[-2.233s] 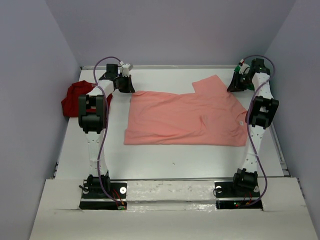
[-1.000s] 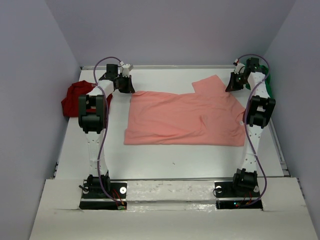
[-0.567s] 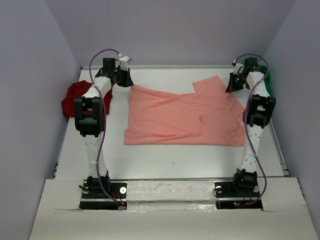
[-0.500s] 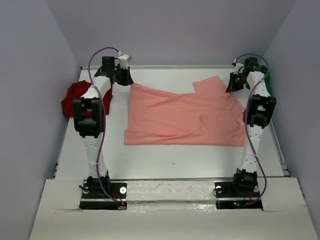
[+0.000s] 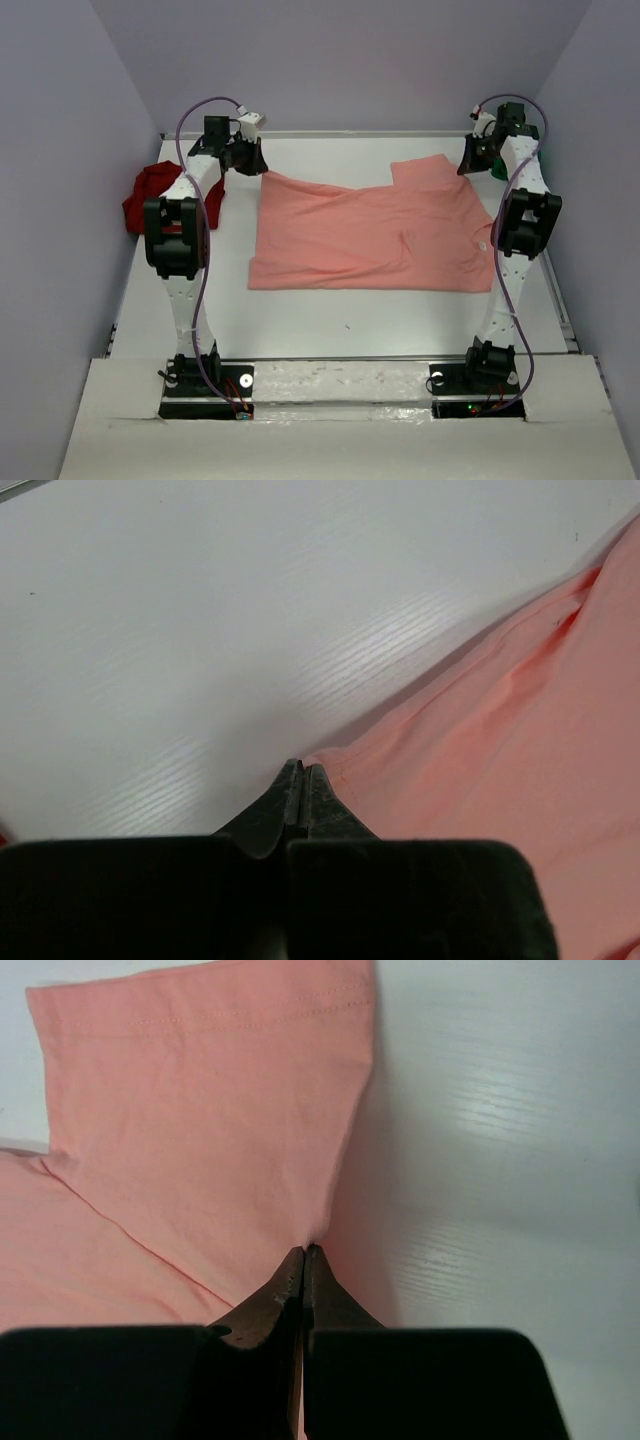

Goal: Fold and stack the t-shirts
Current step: Fold the tshirt

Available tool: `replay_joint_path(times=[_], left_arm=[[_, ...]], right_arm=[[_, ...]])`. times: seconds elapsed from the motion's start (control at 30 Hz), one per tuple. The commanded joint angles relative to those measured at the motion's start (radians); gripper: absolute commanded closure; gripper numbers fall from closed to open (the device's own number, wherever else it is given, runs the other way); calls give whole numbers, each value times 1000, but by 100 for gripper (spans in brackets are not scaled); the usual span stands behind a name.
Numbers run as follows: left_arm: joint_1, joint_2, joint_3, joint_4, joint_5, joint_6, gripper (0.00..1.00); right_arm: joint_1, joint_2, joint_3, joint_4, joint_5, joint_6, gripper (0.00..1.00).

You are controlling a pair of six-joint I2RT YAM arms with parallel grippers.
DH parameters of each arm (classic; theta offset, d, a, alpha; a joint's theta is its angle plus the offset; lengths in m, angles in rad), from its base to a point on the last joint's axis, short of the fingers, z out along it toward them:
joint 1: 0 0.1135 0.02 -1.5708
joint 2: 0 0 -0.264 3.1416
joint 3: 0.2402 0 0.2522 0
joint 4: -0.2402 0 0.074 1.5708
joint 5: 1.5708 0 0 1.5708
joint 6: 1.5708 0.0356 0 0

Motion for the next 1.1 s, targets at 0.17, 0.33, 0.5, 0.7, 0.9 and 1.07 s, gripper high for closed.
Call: replay_joint_path(times=[0.17, 0.33, 0.5, 0.7, 0.9, 1.07], left_arm=[[8, -96, -12, 2, 14, 37, 100], [19, -98, -19, -6, 13, 43, 100], [37, -108, -51, 3, 17, 45, 100], [48, -119, -72, 3, 23, 46, 100], [48, -127, -78, 0, 25, 48, 100], [48, -137, -82, -3, 22, 54, 100]], right_arm=[[4, -99, -60, 9, 26, -33, 100], [4, -125, -93, 9, 37, -44, 100], [4, -162, -127, 11, 51, -53, 100], [4, -180, -124, 12, 69, -62, 100], [4, -202, -150, 12, 87, -79, 100], [4, -219, -185, 21, 112, -92, 100]])
